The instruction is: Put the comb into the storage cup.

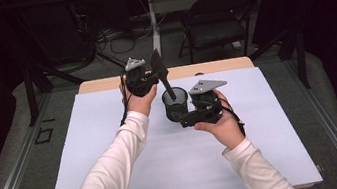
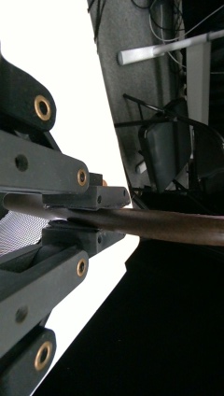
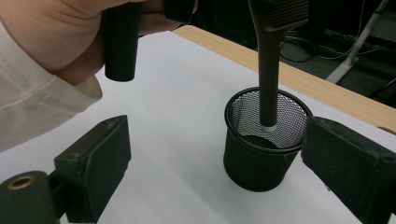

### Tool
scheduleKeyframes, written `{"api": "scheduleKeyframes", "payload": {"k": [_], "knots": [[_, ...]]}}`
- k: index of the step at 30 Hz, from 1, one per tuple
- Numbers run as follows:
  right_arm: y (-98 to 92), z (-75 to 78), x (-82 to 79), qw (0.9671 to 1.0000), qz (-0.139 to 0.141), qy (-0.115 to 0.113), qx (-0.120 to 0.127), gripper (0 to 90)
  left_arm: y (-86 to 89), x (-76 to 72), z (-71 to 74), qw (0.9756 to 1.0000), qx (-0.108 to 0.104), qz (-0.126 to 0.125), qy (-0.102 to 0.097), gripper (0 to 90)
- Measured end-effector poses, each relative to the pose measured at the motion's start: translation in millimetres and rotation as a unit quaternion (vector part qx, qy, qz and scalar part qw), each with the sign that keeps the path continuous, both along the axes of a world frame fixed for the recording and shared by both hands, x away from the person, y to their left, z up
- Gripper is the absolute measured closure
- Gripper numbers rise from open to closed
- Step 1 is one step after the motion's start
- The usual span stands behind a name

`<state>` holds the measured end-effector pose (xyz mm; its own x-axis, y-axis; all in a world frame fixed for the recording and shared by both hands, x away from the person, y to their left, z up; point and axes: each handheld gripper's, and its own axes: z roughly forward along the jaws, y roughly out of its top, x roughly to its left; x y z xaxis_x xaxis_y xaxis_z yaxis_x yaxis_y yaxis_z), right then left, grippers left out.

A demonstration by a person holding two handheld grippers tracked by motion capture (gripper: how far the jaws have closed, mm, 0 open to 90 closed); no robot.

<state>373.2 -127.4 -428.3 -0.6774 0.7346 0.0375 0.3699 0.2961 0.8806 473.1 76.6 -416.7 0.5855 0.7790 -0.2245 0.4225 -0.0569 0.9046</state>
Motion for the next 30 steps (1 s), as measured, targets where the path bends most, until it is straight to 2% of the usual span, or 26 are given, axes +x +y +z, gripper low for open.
{"api": "scheduleKeyframes", "payload": {"k": [12,27,30], "knots": [[0.0,-0.2,-0.1,1.0000,0.000,0.000,-0.002,8.1,-7.4,2.1,-11.0,0.9997,0.017,-0.003,0.014,83.9],[0.7,-0.4,-0.4,1.0000,0.001,0.001,-0.003,8.1,-8.8,3.0,-28.7,0.9991,0.029,-0.005,0.032,83.9],[0.9,-0.5,-0.4,1.0000,0.002,0.001,-0.003,8.2,-9.0,3.6,-30.8,0.9991,0.026,-0.004,0.035,83.9]]}}
